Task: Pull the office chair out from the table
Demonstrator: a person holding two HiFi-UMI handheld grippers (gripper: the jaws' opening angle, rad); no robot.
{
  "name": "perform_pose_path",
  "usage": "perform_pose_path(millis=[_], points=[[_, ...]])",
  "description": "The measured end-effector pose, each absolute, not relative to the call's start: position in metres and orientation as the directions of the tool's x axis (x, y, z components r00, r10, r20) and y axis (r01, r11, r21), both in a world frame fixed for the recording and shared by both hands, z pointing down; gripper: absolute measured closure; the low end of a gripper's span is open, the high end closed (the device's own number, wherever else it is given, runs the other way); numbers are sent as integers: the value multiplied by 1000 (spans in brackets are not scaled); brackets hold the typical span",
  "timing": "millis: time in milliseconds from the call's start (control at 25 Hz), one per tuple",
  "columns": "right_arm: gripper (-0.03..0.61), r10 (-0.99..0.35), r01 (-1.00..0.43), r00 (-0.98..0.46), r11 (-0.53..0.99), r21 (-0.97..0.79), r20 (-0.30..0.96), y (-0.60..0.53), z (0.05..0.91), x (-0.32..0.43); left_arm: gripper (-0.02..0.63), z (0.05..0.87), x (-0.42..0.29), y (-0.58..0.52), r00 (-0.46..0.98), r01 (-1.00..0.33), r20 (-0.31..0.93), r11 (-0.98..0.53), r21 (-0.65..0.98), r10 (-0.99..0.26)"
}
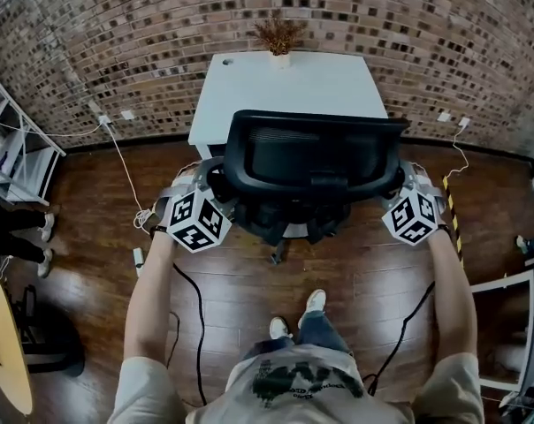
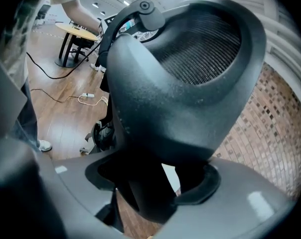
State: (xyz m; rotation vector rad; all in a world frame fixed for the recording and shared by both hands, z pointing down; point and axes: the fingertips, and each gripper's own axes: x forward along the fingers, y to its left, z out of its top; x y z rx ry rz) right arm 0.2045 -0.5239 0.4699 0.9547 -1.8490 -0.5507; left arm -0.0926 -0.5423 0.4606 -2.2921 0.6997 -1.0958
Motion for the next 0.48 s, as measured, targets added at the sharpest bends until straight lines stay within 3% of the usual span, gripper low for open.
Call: perform_pose_path(millis=[480], points=[[280,-809,-378,-229,587,716,542,-457,473,222,314,464,-76,-471,531,-228,580,-764,-604,-618]])
